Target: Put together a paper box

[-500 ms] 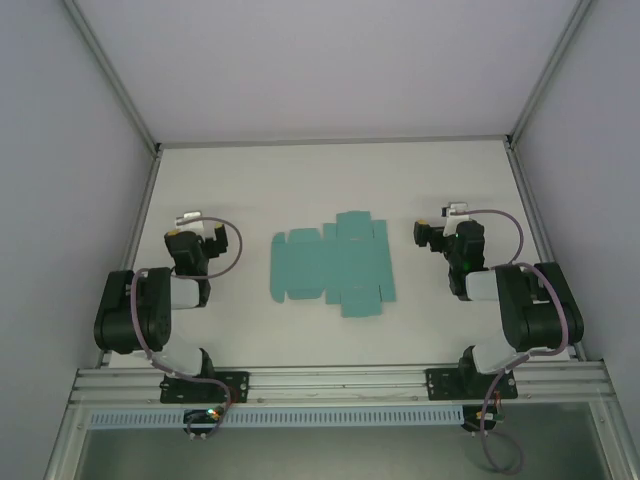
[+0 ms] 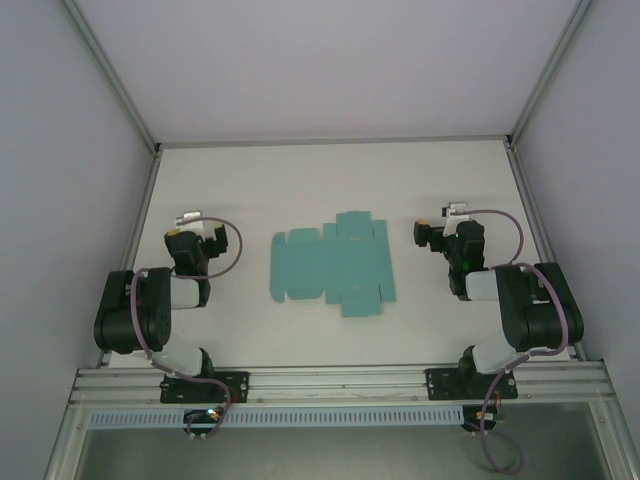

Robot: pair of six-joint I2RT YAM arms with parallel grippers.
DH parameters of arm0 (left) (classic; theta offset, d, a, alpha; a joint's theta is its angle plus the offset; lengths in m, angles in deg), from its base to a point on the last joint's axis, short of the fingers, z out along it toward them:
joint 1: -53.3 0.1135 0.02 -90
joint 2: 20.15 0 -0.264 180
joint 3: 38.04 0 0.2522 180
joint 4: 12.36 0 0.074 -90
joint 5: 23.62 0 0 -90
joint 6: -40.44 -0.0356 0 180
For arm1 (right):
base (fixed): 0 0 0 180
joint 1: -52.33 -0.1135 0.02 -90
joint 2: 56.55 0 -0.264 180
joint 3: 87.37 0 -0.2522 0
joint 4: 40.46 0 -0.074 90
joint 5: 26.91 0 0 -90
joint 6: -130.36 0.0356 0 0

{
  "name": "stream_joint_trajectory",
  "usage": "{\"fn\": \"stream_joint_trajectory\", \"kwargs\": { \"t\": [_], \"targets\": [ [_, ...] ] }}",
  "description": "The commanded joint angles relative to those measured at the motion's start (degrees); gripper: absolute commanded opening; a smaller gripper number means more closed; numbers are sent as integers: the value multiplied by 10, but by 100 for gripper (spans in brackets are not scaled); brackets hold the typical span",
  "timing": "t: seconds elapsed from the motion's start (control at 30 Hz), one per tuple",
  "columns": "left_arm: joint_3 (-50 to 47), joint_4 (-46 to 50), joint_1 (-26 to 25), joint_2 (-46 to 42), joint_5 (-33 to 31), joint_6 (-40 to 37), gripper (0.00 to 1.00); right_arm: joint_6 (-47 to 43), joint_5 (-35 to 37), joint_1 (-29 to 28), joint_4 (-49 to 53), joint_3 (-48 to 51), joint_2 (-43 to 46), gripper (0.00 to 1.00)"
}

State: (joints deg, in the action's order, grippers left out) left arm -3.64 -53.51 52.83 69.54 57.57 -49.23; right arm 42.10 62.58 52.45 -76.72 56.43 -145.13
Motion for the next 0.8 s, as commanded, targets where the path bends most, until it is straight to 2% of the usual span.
{"fn": "stream_joint_trajectory", "kwargs": {
  "t": [0.0,0.6,0.7,0.77],
  "targets": [
    [8,-4,-2,2,4,-8,100,1,-5,0,-12,-8,0,100],
    [13,7,2,0,34,-12,100,2,-9,2,-15,-7,2,100],
    [19,43,3,-34,16,-4,100,-2,-16,2,6,-10,22,100],
    [26,95,3,-83,2,-1,100,0,-9,2,65,-26,58,100]
  ]
}}
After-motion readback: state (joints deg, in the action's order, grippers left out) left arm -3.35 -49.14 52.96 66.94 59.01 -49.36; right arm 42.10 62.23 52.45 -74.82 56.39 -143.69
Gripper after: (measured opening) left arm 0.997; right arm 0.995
